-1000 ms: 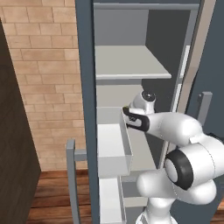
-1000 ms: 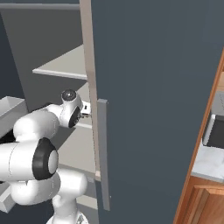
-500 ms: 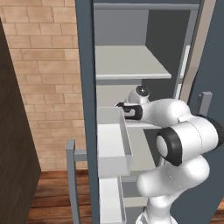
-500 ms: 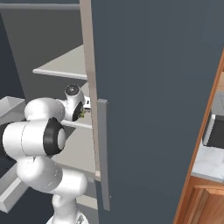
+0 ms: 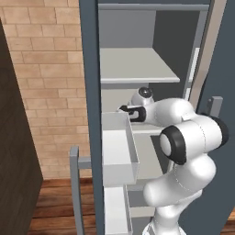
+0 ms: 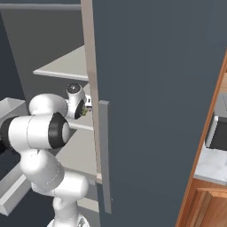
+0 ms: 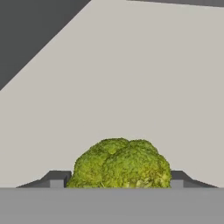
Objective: Take the broccoli, fish, and peach from the freezer and place them in the bowl on the counter.
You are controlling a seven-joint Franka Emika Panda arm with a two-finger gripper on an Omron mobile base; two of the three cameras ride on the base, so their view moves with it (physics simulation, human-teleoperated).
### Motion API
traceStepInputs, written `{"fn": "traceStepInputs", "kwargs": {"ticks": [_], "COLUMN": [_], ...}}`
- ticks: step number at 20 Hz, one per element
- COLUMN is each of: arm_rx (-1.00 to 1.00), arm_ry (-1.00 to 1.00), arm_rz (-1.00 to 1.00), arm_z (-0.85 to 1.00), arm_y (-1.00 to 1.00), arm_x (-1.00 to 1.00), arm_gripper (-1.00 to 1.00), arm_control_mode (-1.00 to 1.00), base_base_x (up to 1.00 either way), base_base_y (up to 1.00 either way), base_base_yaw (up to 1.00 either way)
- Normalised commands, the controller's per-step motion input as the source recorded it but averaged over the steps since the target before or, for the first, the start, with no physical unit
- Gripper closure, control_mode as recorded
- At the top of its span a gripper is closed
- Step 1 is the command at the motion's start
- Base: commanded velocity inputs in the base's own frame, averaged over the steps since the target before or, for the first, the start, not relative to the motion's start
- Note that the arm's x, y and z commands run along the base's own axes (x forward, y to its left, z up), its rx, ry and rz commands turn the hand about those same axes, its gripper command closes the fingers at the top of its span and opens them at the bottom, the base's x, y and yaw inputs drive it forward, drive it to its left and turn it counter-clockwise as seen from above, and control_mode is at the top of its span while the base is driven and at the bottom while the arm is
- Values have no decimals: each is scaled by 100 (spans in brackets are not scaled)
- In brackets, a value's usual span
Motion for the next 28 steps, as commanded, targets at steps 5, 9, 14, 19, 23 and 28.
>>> {"fn": "traceStepInputs", "kwargs": {"ticks": [5, 9, 14, 19, 23, 28], "arm_rx": [2, 4, 1, 0, 0, 0], "arm_ry": [-12, -16, -4, 1, 3, 6], "arm_rz": [0, 0, -3, -7, -10, -14], "arm_z": [-22, 0, 16, 45, 68, 74], "arm_y": [-1, -11, -27, -13, -2, -19], "arm_x": [-11, -44, -54, -74, -78, -83], "arm_gripper": [100, 100, 100, 100, 100, 100], "arm_control_mode": [-100, -100, -100, -100, -100, -100], "base_base_x": [0, 0, 0, 0, 0, 0], "base_base_y": [0, 0, 0, 0, 0, 0], "base_base_yaw": [0, 0, 0, 0, 0, 0]}}
